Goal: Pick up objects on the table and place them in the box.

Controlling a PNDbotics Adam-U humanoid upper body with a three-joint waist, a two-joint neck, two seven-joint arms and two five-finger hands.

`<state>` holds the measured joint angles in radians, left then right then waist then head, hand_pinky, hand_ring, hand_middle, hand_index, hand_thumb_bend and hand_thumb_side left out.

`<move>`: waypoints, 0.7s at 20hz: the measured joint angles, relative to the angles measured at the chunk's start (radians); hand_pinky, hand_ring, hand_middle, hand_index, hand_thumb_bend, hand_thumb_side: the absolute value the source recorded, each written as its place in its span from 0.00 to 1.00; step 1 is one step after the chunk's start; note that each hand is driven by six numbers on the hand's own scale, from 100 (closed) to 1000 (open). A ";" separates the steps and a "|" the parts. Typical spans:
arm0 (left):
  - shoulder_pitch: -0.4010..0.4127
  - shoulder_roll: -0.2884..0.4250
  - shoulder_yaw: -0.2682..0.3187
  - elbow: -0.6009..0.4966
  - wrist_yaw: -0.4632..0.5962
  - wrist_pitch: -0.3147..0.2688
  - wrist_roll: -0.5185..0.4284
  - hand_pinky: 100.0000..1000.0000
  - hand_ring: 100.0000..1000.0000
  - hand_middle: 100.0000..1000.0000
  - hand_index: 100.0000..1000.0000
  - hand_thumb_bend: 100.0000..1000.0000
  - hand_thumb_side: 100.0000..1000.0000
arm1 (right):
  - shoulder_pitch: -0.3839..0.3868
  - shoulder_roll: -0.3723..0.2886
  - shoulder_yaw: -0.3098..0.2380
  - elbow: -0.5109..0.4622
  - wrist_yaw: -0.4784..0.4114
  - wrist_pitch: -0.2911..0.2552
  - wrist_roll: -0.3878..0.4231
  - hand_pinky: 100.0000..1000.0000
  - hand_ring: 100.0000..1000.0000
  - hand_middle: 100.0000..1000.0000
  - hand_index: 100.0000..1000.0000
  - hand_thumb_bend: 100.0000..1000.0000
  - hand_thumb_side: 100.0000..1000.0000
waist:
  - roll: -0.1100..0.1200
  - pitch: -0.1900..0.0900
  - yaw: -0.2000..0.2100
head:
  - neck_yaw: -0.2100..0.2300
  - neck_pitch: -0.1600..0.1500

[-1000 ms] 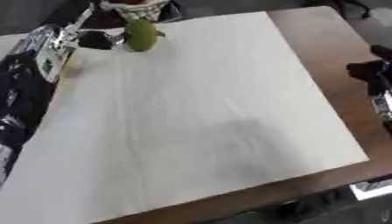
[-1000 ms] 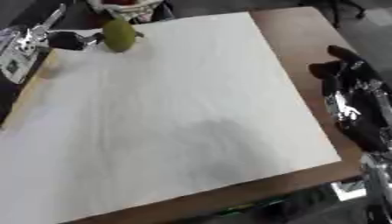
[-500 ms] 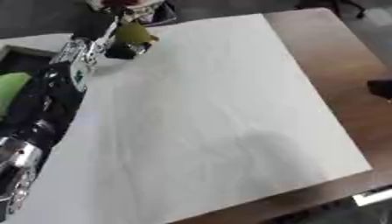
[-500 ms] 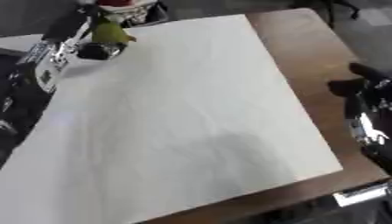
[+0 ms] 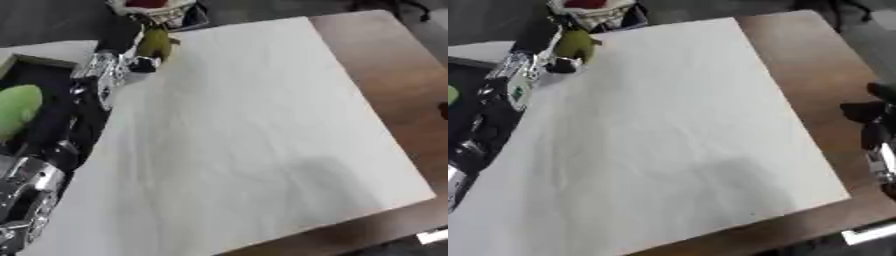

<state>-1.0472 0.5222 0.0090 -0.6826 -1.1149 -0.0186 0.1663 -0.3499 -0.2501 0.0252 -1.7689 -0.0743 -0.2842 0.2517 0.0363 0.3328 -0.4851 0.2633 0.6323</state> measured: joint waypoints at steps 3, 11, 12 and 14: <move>0.003 0.000 0.000 -0.004 0.008 0.006 0.018 0.36 0.66 0.42 0.55 0.00 0.08 | 0.008 0.000 -0.001 0.000 0.000 -0.001 -0.001 0.83 0.78 0.60 0.89 0.00 0.41 | 0.000 -0.001 0.006 | 0.000 0.000; 0.060 0.018 -0.022 -0.087 0.113 -0.037 -0.016 0.33 0.66 0.39 0.52 0.00 0.15 | 0.028 0.000 -0.012 0.000 0.003 -0.002 -0.008 0.83 0.78 0.59 0.89 0.00 0.41 | -0.015 -0.026 0.054 | -0.010 0.012; 0.073 0.026 -0.028 -0.114 0.136 -0.046 -0.029 0.32 0.66 0.39 0.52 0.00 0.16 | 0.032 0.000 -0.014 0.000 0.003 -0.002 -0.010 0.83 0.78 0.59 0.89 0.00 0.41 | -0.017 -0.030 0.064 | -0.015 0.017; 0.099 0.046 -0.038 -0.181 0.188 -0.056 -0.055 0.32 0.66 0.39 0.52 0.00 0.16 | 0.038 0.000 -0.018 0.000 0.005 -0.002 -0.012 0.83 0.78 0.59 0.89 0.00 0.41 | -0.022 -0.040 0.083 | -0.024 0.024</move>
<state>-0.9483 0.5677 -0.0290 -0.8632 -0.9264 -0.0750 0.1115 -0.3123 -0.2505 0.0074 -1.7684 -0.0690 -0.2861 0.2396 0.0147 0.2932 -0.4019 0.2392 0.6562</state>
